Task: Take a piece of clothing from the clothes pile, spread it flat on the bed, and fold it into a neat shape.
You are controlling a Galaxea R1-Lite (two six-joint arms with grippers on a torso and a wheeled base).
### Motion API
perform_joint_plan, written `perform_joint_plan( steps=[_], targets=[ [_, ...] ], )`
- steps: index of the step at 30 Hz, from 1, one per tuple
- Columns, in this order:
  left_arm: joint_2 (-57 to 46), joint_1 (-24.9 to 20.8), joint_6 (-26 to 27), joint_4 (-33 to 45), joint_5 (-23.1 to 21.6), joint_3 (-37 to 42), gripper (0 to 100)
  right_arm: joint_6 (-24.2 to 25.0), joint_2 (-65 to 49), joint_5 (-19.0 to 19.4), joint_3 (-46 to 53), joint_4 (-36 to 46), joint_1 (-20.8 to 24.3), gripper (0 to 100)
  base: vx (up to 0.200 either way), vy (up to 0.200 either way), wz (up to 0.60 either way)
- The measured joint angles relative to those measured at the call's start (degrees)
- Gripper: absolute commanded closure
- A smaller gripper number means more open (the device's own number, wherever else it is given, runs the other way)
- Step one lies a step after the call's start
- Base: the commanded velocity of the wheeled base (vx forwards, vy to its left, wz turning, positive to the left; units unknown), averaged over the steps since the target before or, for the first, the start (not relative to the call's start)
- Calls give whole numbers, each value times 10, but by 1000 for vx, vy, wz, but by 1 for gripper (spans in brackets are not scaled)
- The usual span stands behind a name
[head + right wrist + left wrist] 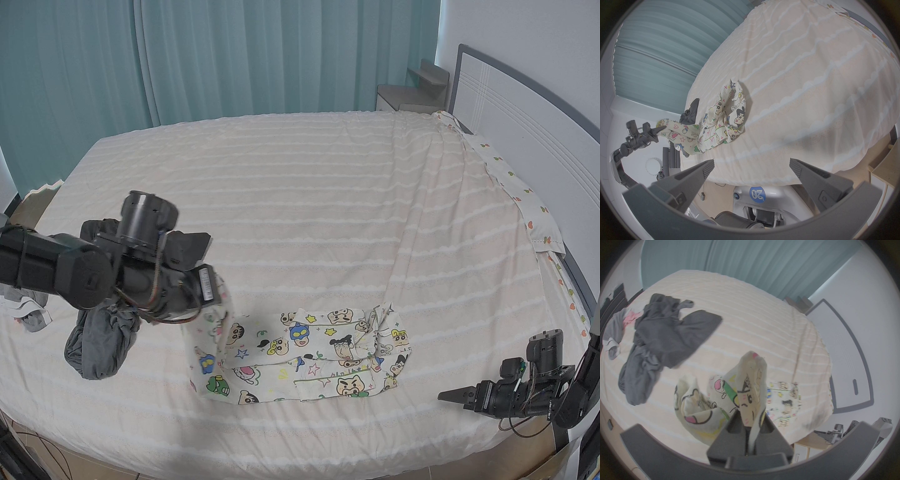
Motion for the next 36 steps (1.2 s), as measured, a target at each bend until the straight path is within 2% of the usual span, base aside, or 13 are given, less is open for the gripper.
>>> perform_joint_plan(
  steps=[3,6,10,18,27,30,36],
  targets=[
    [22,-64,-31,-1,32,-41,100,0,0,0,0,0,0,0,0,0,0],
    [48,-105,-67,-10,49,-77,100,0,0,0,0,0,0,0,0,0,0],
    [79,-152,-101,-47,47,-109,100,0,0,0,0,0,-1,0,0,0,0],
    [109,-181,-115,-104,-21,-121,100,0,0,0,0,-1,-3,0,0,0,0],
    [136,-201,-115,-160,-36,-131,100,0,0,-1,0,-1,-2,0,0,0,0],
    [143,-205,-117,-162,-56,-138,100,-1,0,-1,0,-1,-2,0,0,0,0],
    [148,-205,-165,-176,-95,-156,100,-1,0,0,0,-1,-2,0,0,0,0]
  ],
)
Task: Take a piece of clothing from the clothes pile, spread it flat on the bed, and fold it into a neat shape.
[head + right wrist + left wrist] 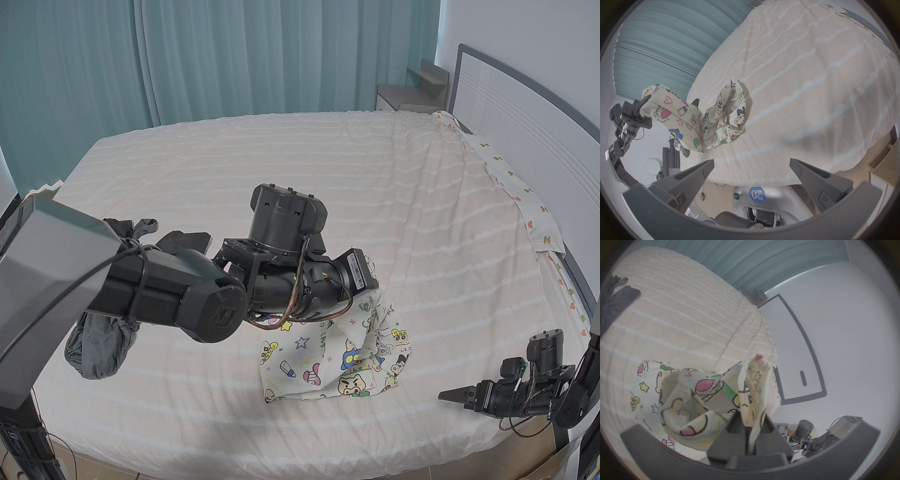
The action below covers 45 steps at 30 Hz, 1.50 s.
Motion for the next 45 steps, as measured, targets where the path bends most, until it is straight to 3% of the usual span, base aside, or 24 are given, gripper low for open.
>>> perform_joint_plan(
  steps=[7,8,20,32,39,45],
  targets=[
    [2,3,-8,-17,-22,-5,100,0,0,0,0,0,0,0,0,0,0],
    [3,3,-8,-17,-22,-5,0,0,0,0,0,0,0,0,0,0,0],
    [13,10,-23,-80,-15,-9,0,0,0,0,0,1,0,0,0,0,0],
    [20,48,-28,-67,25,-25,0,0,0,0,0,2,-1,0,0,0,0],
    [-27,97,-28,-55,-2,77,0,0,-7,0,0,1,0,0,0,0,0],
    [-94,172,-28,-67,-70,241,0,0,-18,-1,0,-23,6,0,0,0,0]
  ],
)
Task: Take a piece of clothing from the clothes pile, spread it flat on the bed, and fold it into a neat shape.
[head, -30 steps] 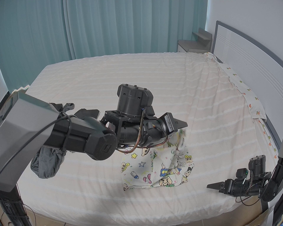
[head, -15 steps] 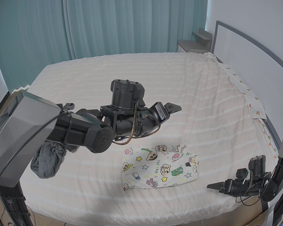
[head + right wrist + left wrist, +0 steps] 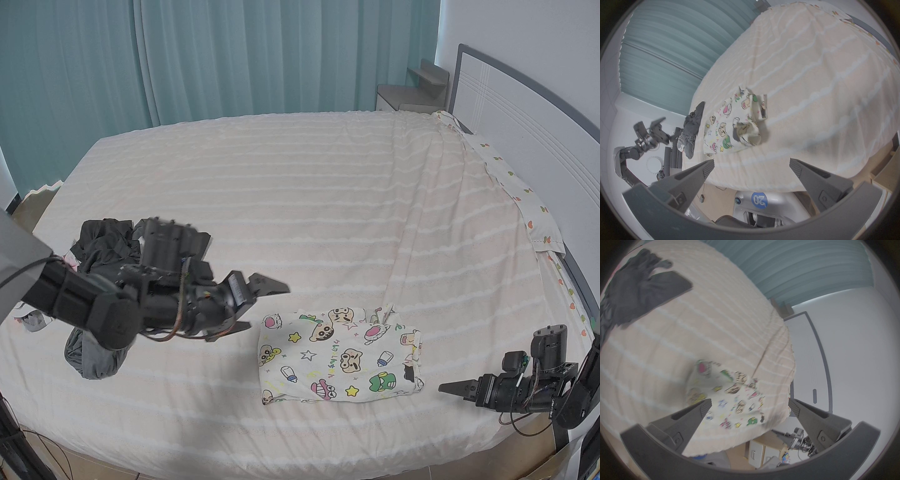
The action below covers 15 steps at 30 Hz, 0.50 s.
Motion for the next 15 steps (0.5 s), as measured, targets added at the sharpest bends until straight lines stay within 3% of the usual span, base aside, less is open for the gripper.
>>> perform_joint_plan(
  steps=[3,9,13,15],
  targets=[
    [-28,45,0,-25,-34,79,0,0,0,-3,-11,-17,5,0,0,0,0],
    [-70,155,0,-122,-147,252,0,4,17,-12,-79,-37,21,0,0,0,0],
    [-78,231,1,-200,-223,345,0,9,48,-22,-182,-17,36,0,0,0,0],
    [-75,249,1,-222,-240,364,0,10,59,-26,-221,7,40,0,0,0,0]
  ],
)
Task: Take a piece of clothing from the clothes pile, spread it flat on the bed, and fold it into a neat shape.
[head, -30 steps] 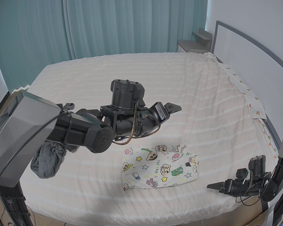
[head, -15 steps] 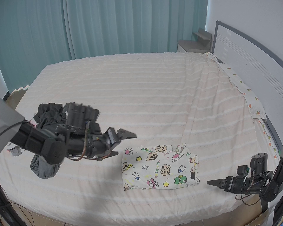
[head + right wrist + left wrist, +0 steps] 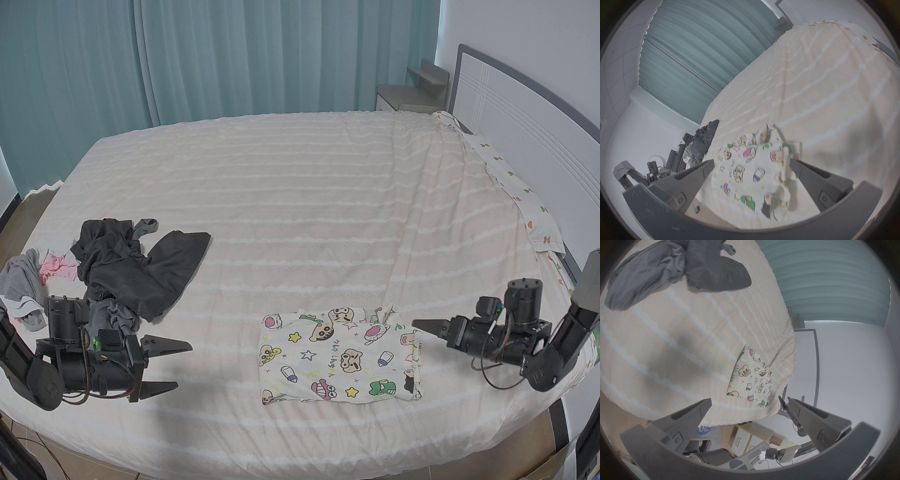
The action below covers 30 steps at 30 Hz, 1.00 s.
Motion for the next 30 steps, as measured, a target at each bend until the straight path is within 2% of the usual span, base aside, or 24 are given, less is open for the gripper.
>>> perform_joint_plan(
  steps=[5,8,16,30],
  targets=[
    [21,37,5,-72,-35,37,0,3,33,-8,-108,113,12,0,0,0,0],
    [38,52,14,-122,-50,63,0,3,54,-12,-152,147,15,0,0,0,0],
    [67,64,52,-135,-56,92,0,-1,101,-18,-187,153,14,0,0,0,0],
    [77,65,54,-136,-56,97,0,-2,127,-23,-195,154,16,0,0,0,0]
  ],
)
